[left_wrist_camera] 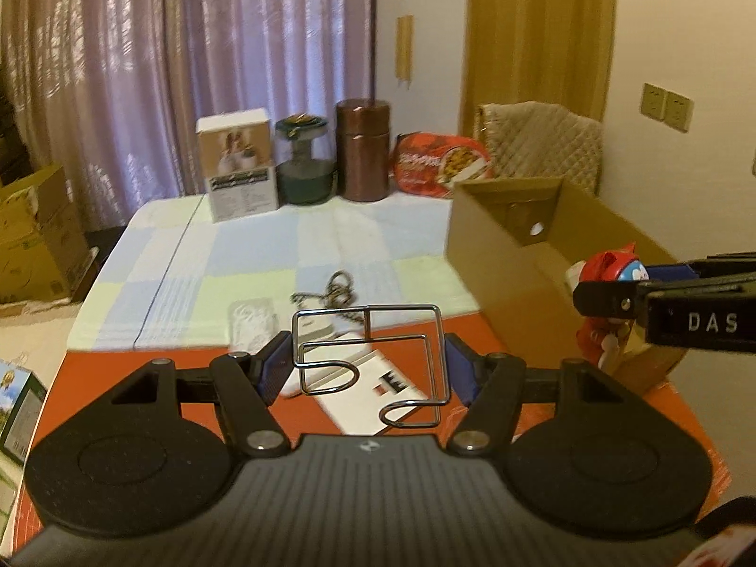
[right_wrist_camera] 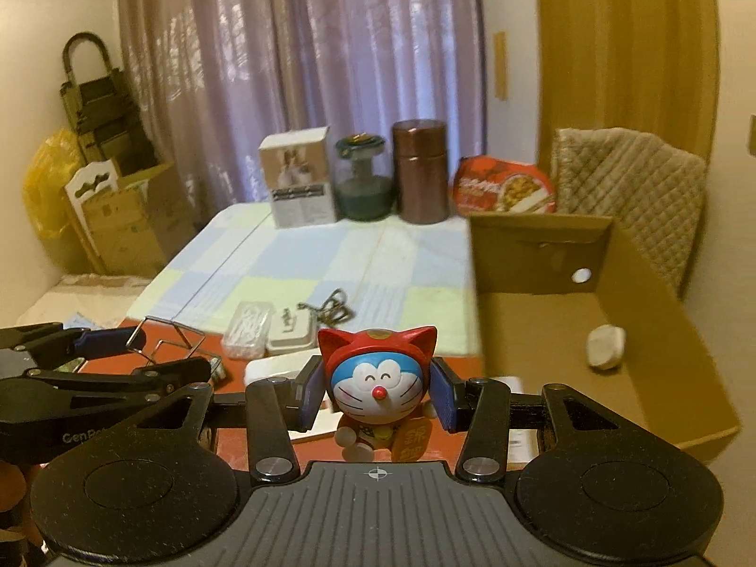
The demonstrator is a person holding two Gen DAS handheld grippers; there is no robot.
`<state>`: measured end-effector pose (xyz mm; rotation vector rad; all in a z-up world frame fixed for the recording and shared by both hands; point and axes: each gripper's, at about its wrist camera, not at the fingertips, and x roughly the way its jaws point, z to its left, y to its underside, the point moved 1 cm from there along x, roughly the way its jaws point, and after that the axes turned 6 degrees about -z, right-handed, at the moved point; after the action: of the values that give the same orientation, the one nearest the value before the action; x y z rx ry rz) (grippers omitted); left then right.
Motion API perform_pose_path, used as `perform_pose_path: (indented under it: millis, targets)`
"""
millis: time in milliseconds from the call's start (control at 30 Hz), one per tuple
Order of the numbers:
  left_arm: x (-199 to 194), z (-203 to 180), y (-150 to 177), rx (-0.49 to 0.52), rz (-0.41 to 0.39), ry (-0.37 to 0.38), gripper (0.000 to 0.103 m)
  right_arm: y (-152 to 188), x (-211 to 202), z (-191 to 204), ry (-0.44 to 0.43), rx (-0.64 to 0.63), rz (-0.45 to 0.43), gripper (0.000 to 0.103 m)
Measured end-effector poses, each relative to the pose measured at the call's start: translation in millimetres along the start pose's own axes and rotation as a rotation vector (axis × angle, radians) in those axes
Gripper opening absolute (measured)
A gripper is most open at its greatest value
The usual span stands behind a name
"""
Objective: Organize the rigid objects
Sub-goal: 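Carry the Doraemon figure and wire rack over the cardboard box with both grippers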
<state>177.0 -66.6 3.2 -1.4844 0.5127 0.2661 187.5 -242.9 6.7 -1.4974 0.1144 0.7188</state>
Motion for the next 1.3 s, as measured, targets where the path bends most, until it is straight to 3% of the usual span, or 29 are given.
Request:
perform_pose_path:
  millis: [333,500,833,1300]
  targets:
    - [11.0,-57.2,-42.1,0.039,-0.038,0.119,0.063,-30.8,-42.1,-74.9,0.14,0.028,-0.071,0.044]
    - [31.5,-93.1,-55.4,0.06,-0.026,0.194,0.063,-29.4,-43.4,-118.4,0.195,0.073,-0.045,0.044]
    - [82.4,-153.2,-57.6,0.143,0.035,0.286,0.063,-2.5,-16.8,-156.5,0.219,0.118,0.033,0.044]
    - [131.0,-172.3,-48.9,0.185,0.102,0.341,0.063,13.5,5.9,-178.7,0.212,0.128,0.07,0.044]
